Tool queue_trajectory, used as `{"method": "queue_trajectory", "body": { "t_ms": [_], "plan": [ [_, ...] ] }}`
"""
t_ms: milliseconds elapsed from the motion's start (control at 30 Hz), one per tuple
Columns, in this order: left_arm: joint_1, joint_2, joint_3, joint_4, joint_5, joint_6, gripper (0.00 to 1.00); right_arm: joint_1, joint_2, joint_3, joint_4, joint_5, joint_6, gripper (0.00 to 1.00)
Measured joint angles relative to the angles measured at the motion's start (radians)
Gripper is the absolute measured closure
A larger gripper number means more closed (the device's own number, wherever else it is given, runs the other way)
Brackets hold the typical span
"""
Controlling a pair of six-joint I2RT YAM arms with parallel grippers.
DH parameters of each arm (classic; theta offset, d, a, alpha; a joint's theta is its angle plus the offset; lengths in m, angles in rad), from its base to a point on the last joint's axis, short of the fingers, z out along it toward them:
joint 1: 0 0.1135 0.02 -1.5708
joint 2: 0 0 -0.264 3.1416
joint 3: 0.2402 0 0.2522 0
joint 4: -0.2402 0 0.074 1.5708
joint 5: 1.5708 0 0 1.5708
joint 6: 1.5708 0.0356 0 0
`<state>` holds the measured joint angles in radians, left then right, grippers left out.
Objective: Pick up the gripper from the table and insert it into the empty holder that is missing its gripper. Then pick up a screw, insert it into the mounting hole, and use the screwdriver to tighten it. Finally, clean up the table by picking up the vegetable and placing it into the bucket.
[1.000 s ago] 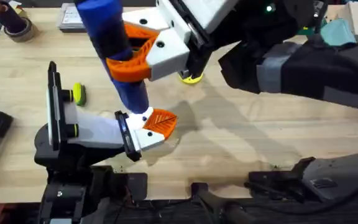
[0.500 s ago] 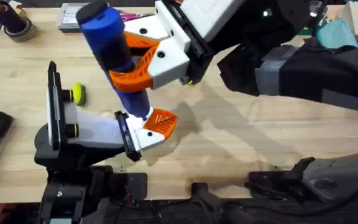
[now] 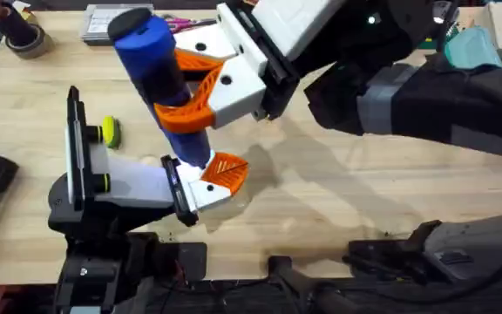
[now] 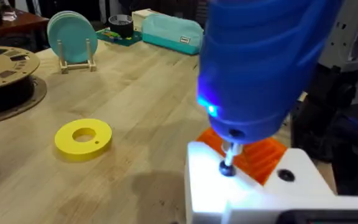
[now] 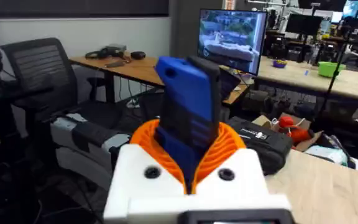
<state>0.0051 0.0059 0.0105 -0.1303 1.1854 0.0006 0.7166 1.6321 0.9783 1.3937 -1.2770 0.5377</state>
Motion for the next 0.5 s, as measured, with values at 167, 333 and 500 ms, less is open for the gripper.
{"method": "queue_trajectory", "body": {
  "t_ms": [167, 333, 500],
  "plan": [
    [0.0, 0.0, 0.0, 0.0, 0.0, 0.0, 0.998, 0.008, 0.0, 0.0, -0.005, 0.0, -0.001, 0.976],
    [0.0, 0.0, 0.0, 0.0, 0.0, 0.0, 0.998, 0.012, 0.0, 0.0, -0.037, 0.001, -0.015, 0.976],
    [0.0, 0.0, 0.0, 0.0, 0.0, 0.0, 0.998, 0.012, 0.0, -0.001, -0.033, 0.0, -0.027, 0.976]
  ]
}}
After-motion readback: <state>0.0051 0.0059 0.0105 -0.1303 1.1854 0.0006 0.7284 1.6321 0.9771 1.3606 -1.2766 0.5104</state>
